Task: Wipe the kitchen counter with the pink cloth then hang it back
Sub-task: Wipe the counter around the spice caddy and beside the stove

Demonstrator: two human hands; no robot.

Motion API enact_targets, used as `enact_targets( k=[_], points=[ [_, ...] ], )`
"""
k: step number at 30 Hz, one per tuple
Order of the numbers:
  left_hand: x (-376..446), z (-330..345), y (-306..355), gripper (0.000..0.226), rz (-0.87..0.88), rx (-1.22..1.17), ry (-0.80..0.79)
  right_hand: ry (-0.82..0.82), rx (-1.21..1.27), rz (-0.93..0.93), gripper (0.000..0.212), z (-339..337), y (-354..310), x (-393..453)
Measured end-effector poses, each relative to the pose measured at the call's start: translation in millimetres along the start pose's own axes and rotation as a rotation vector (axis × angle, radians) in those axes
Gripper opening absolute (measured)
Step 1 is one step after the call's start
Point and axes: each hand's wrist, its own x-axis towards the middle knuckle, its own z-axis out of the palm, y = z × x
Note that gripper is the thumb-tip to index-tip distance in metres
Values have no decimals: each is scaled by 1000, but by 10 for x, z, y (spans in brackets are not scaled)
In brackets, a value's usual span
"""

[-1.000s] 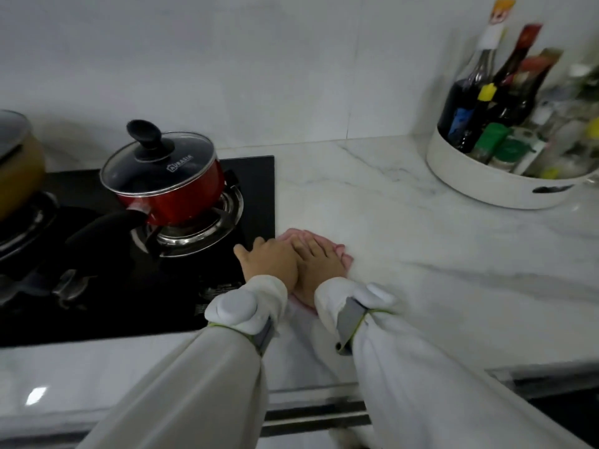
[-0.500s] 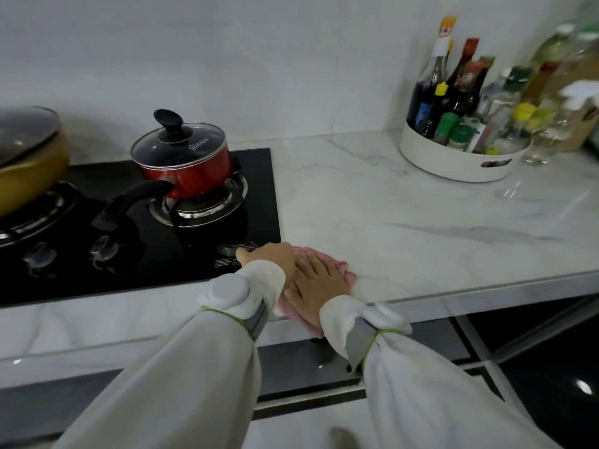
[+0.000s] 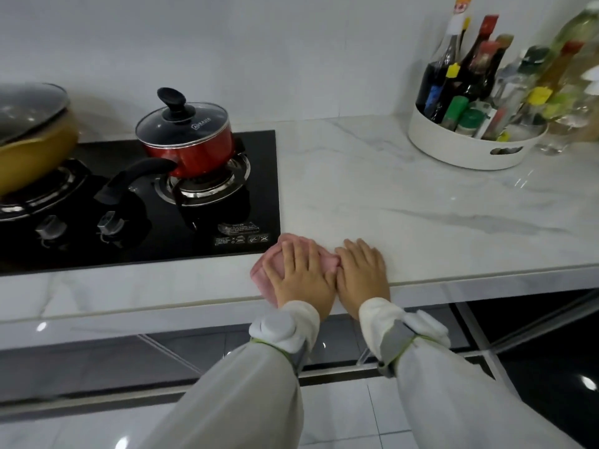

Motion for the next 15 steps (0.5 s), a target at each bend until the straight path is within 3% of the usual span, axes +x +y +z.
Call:
enact_targets(
  k=[3, 7, 12, 15],
  points=[
    [46, 29, -240, 66, 10, 50, 76, -26, -96, -21, 54, 17, 29, -24],
    [45, -115, -874, 60, -36, 119, 101, -230, -146, -33, 74, -20, 2, -54],
    [25, -337, -1785, 64, -491, -40, 208, -261, -169, -53, 58, -30, -13, -50],
    [152, -294, -1634, 63, -659, -131, 294, -259, -182, -62, 58, -29, -2, -79]
  ],
)
